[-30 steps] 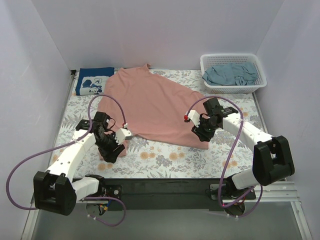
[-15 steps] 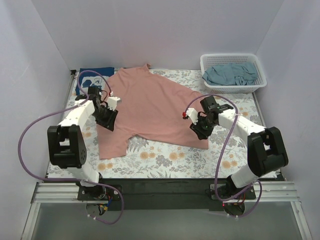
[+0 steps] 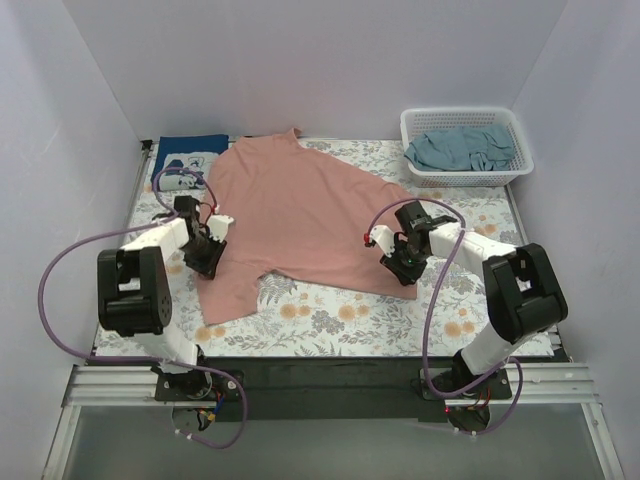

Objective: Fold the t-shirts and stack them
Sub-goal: Flatten the tshirt out

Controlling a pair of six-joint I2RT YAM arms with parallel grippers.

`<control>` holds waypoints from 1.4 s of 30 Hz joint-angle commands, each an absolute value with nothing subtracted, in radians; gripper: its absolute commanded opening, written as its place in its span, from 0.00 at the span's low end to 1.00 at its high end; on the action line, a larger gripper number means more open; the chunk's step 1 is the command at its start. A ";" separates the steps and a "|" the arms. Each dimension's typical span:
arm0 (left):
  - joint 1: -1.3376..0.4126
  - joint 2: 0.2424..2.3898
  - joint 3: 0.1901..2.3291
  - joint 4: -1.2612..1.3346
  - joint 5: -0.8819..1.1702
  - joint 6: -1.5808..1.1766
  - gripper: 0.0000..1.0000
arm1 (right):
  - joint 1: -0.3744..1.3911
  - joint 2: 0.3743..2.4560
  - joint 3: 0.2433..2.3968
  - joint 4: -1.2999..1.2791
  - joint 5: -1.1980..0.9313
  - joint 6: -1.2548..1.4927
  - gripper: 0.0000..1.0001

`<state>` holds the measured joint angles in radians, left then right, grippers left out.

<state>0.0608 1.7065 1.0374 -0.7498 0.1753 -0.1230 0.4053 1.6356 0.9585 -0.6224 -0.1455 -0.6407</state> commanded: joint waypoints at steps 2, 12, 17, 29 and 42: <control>0.061 1.496 0.818 -0.844 0.135 -0.049 0.20 | 0.434 1.563 0.841 -0.698 -0.130 -0.692 0.32; 0.064 1.273 0.901 -1.113 0.359 0.074 0.17 | 0.443 1.356 0.934 -0.882 -0.221 -0.793 0.32; 0.064 1.485 1.101 -0.957 0.370 -0.131 0.22 | 0.428 1.532 1.060 -0.847 -0.224 -0.709 0.32; 0.074 1.631 1.001 -0.778 0.230 -0.146 0.26 | 0.425 1.609 0.979 -0.778 -0.196 -0.680 0.34; 0.075 1.358 0.765 -1.041 0.265 0.092 0.19 | 0.427 1.427 1.003 -1.061 -0.431 -0.848 0.33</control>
